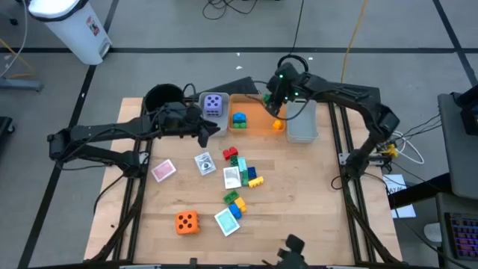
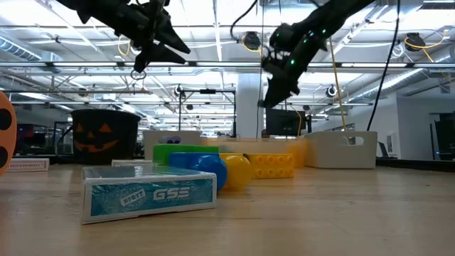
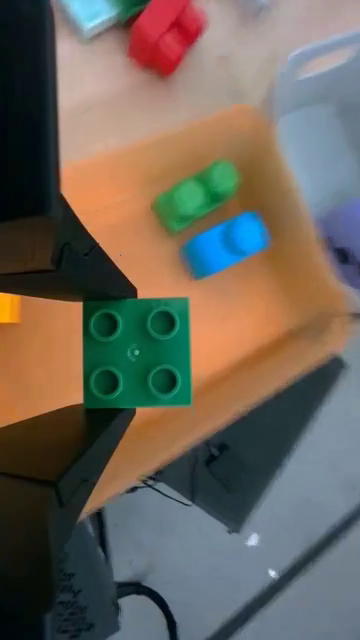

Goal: Pick & Place Toys
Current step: Put the bottom dark green game piece into the orange bin

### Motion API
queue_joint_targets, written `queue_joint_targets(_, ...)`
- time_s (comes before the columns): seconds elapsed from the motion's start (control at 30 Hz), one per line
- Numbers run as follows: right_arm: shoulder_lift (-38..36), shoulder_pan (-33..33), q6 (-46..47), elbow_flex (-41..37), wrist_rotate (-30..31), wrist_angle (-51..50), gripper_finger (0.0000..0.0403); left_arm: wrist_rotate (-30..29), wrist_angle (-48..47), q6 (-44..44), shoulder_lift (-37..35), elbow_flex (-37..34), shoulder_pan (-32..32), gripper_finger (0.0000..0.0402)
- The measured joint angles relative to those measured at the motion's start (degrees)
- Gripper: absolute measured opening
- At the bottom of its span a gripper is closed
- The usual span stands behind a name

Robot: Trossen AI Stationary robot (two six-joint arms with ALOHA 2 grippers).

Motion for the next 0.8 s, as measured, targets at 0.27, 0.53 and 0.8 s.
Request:
queue_joint_targets(0.27, 8.14, 0.04, -2.06, 0.24, -0.04, -0.78, 0.0135, 2.25, -0.14, -0.54, 0.0, 0.0, -0.02, 0.0136)
queue_joint_targets(0.53, 11.4, -1.2, -7.28, 0.24, 0.02, -4.97, 0.0135, 2.2, -0.64, -0.62, 0.0, 0.0, -0.02, 0.0136)
queue_joint_targets(0.8, 11.83, -3.58, -11.99, 0.24, 0.52, -8.42, 0.0135, 1.74, -0.7, -0.66, 0.31, 0.0, 0.82, 0.0136)
